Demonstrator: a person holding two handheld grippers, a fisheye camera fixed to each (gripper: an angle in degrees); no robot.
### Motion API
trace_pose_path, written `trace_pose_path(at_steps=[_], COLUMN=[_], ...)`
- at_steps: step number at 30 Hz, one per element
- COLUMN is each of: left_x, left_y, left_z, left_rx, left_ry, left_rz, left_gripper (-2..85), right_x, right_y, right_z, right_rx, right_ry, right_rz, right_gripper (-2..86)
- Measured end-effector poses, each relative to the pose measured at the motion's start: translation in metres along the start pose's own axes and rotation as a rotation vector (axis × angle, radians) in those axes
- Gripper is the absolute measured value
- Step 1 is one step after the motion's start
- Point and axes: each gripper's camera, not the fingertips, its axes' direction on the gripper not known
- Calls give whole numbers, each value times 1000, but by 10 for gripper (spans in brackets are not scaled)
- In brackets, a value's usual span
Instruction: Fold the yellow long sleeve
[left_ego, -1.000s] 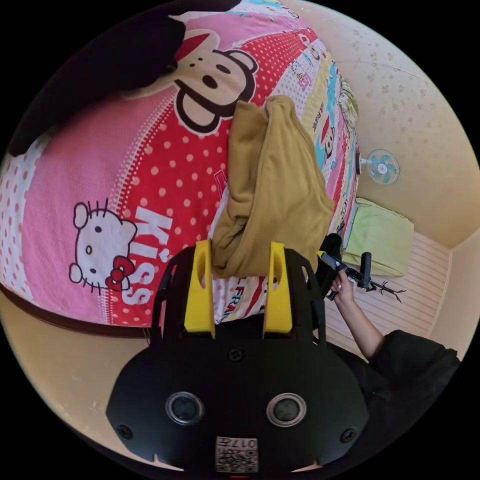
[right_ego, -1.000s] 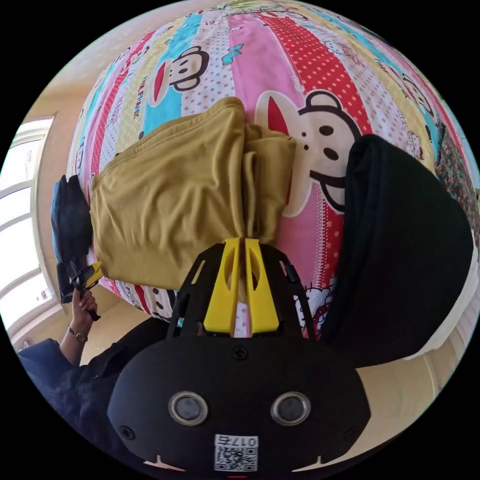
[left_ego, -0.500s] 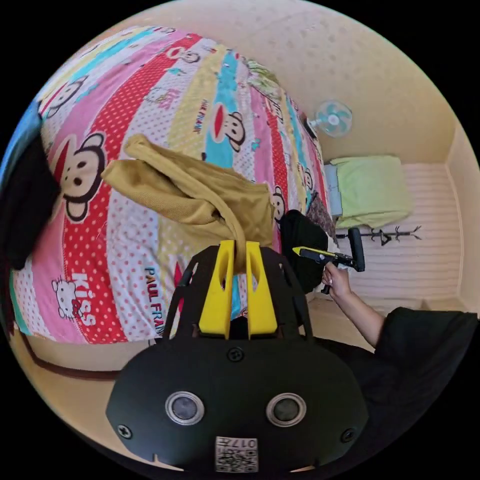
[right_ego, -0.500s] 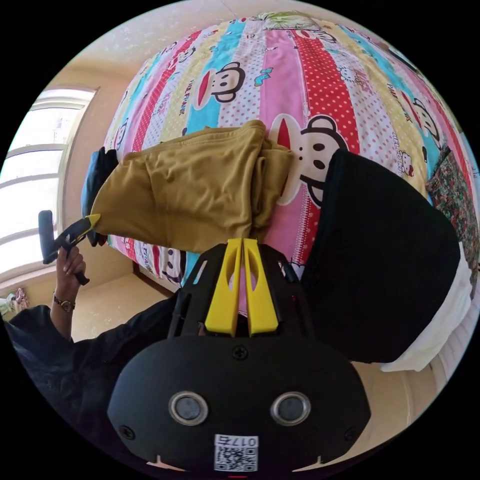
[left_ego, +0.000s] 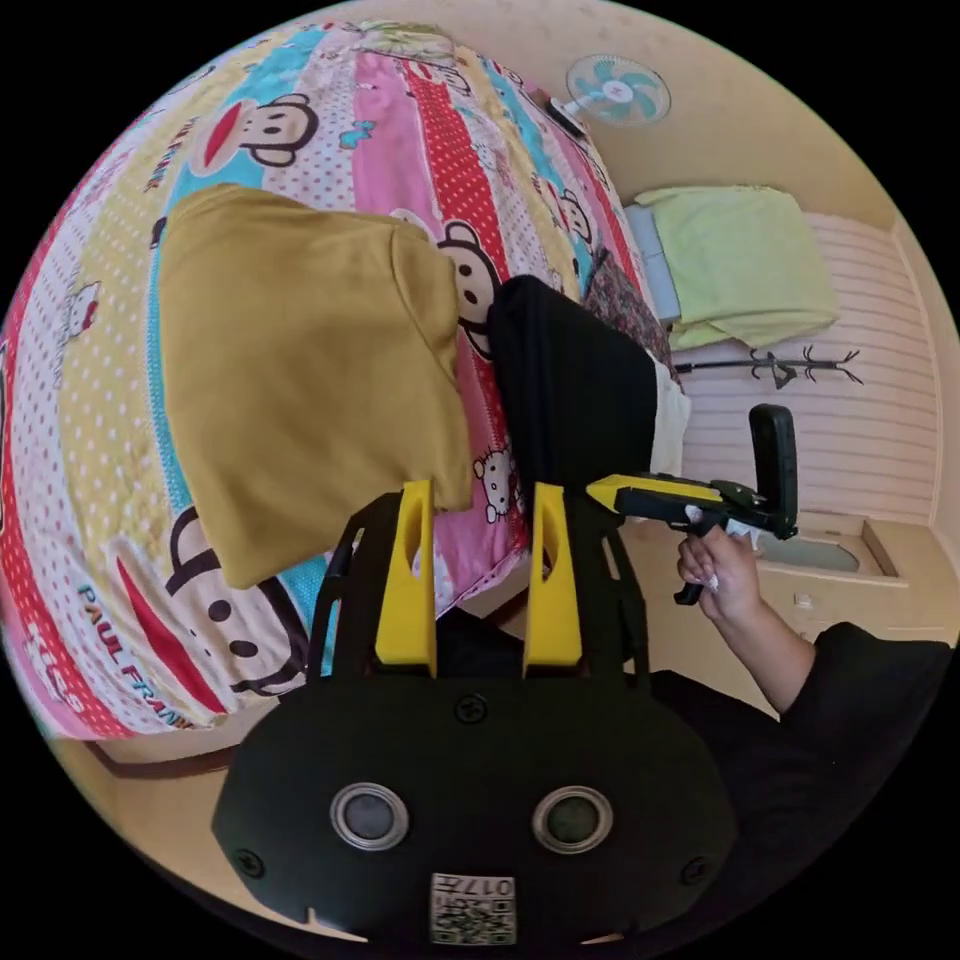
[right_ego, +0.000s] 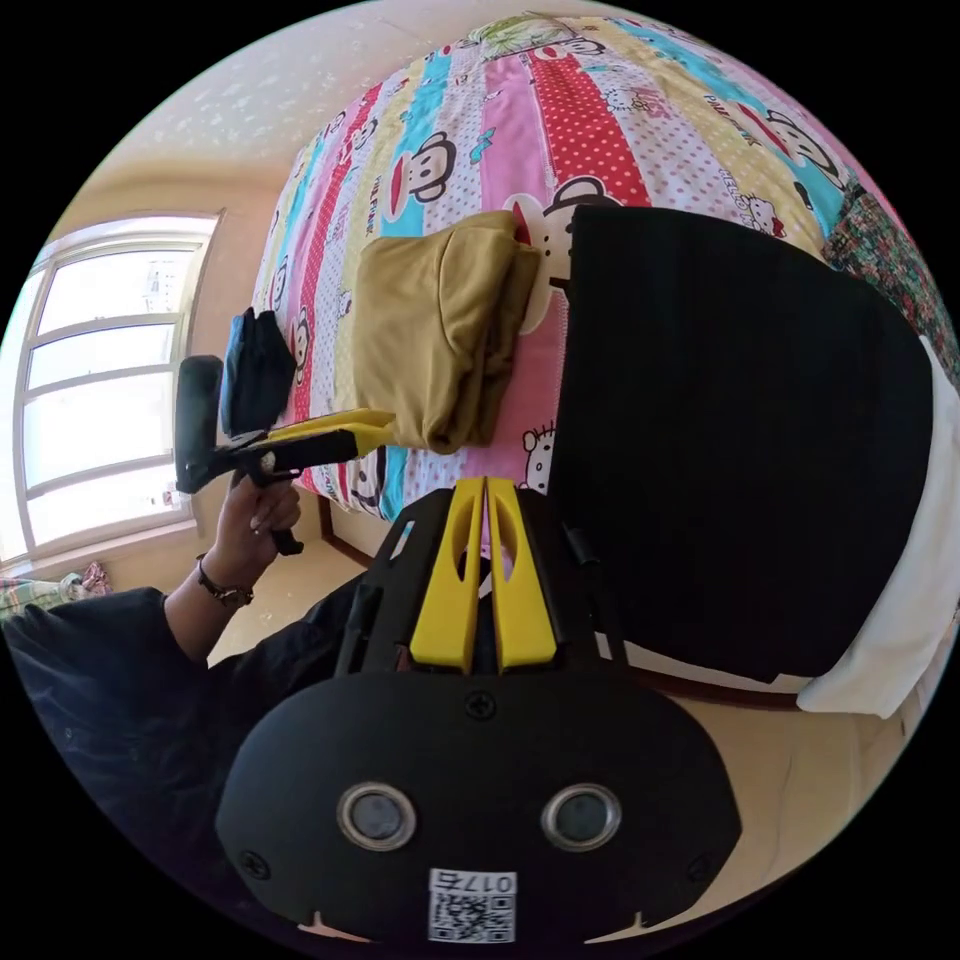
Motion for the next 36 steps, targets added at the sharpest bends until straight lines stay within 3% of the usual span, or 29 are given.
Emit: trace_pose_path(at_steps=[5,9,13,15,19,22,29,32,36], left_x=[-86,-147,-142,-130,-98,-66,5,9,5], left_y=[18,17,20,15,22,26,17,15,23], left_z=[-40,4,2,8,-17,-47,-124,-149,-210], left_rx=[149,19,82,27,118,172,207,203,245], left_ry=[-87,115,126,253,315,410,424,415,462], left_rz=[-336,-469,-508,-505,-535,-538,-456,-441,-366], left_gripper=[157,168,145,80,67,64,55,55,54], right_x=[18,29,45,53,61,58,73,76,24], right_y=[-10,-19,-29,-32,-44,-49,-63,-63,-75], right_z=[3,19,46,62,109,134,155,162,124], right_rx=[1,-34,-97,-116,-165,-96,150,74,-8], right_ry=[-141,-302,-483,-593,-819,-999,-1116,-1129,-980], right_rz=[42,83,206,288,543,706,793,820,545], right_gripper=[10,28,71,92,133,165,177,118,78])
